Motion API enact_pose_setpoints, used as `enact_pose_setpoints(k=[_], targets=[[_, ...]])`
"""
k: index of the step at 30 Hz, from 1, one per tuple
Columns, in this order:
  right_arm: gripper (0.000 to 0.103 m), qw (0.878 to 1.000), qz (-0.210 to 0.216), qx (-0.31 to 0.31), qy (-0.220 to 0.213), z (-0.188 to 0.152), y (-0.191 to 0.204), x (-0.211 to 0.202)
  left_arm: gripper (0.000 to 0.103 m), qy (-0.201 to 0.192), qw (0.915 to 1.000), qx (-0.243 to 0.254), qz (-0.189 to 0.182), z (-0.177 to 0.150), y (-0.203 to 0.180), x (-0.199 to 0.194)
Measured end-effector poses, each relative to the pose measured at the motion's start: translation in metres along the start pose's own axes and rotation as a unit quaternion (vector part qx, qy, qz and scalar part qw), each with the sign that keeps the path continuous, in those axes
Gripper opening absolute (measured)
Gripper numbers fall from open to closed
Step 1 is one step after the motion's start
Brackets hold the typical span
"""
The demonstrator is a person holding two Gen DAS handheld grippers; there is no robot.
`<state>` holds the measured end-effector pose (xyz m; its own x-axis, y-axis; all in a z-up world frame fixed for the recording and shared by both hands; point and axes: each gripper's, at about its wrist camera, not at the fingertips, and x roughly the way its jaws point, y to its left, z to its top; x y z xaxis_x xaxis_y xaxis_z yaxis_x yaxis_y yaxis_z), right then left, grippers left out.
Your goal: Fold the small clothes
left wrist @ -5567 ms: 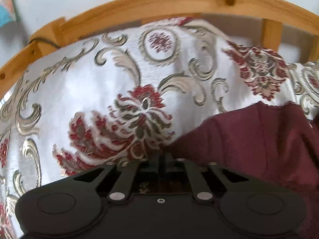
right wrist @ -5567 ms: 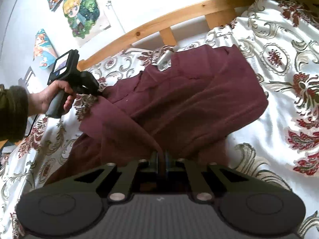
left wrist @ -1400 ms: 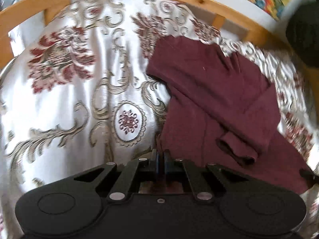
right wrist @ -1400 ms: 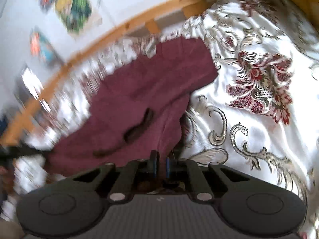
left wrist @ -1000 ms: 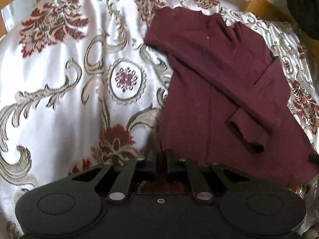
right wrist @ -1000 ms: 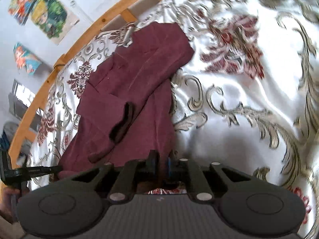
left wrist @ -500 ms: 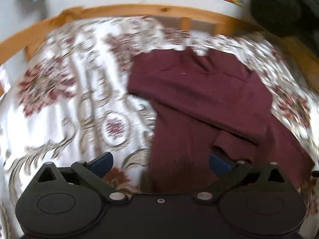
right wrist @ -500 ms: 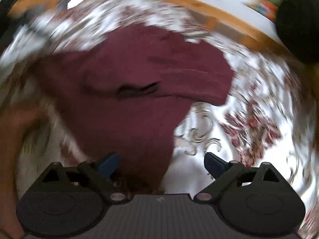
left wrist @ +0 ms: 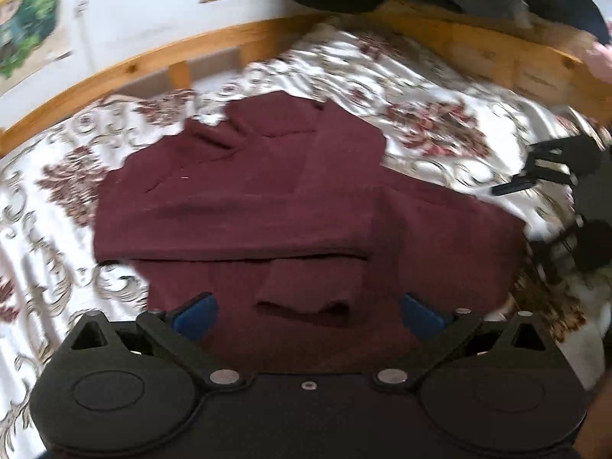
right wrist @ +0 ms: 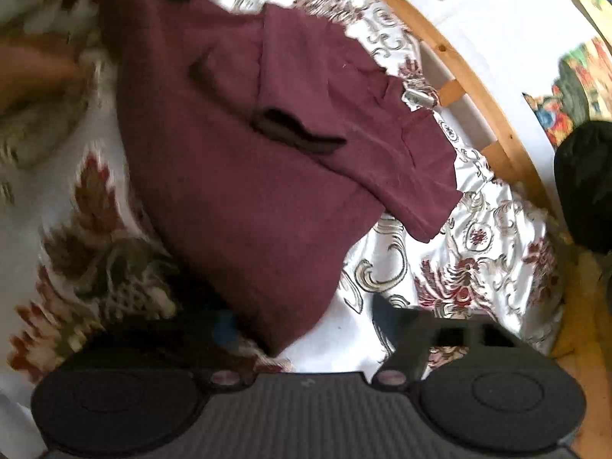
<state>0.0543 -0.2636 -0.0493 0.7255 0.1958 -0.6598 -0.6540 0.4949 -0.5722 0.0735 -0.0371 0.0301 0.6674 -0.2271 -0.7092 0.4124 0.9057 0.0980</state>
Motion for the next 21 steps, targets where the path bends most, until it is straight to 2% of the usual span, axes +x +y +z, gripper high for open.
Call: enact_pose_setpoints(k=[1,4,7,9,12,14,16,18,21], targets=[[0.027,1.000,0.010,0.021,-0.014,-0.001,-0.007,-0.003,0.102,0.005,0.9999,0.009,-0.005,0.000,-0.003,0.001],[0.021,0.992,0.048,0.098,-0.056,-0.001,-0.031,-0.014,0.102,0.010,0.9993,0.036,-0.008,-0.004,-0.011,0.001],[0.020,0.969,0.109,0.206,-0.083,0.003,-0.071,-0.010,0.102,0.014,0.9984,0.050,-0.022,-0.007,-0.015,0.001],[0.019,0.944,0.146,0.282,-0.089,0.007,-0.098,0.003,0.102,0.020,0.9978,0.051,-0.036,-0.006,-0.018,0.005],[0.019,0.894,0.200,0.391,-0.088,0.013,-0.139,0.042,0.102,0.027,0.9968,0.063,-0.041,-0.006,-0.027,0.015],[0.019,0.859,0.229,0.451,-0.079,0.013,-0.156,0.065,0.102,0.033,0.9958,0.082,-0.022,-0.005,-0.037,0.026],[0.019,0.837,0.245,0.484,-0.070,0.010,-0.161,0.080,0.102,0.052,0.9927,0.107,0.017,-0.004,-0.047,0.041],[0.019,0.828,0.254,0.495,-0.061,0.007,-0.163,0.090,0.102,0.060,0.9902,0.120,0.039,-0.004,-0.052,0.051],[0.019,0.827,0.255,0.498,-0.057,-0.004,-0.159,0.094,0.100,0.065,0.9892,0.118,0.059,-0.002,-0.052,0.059]])
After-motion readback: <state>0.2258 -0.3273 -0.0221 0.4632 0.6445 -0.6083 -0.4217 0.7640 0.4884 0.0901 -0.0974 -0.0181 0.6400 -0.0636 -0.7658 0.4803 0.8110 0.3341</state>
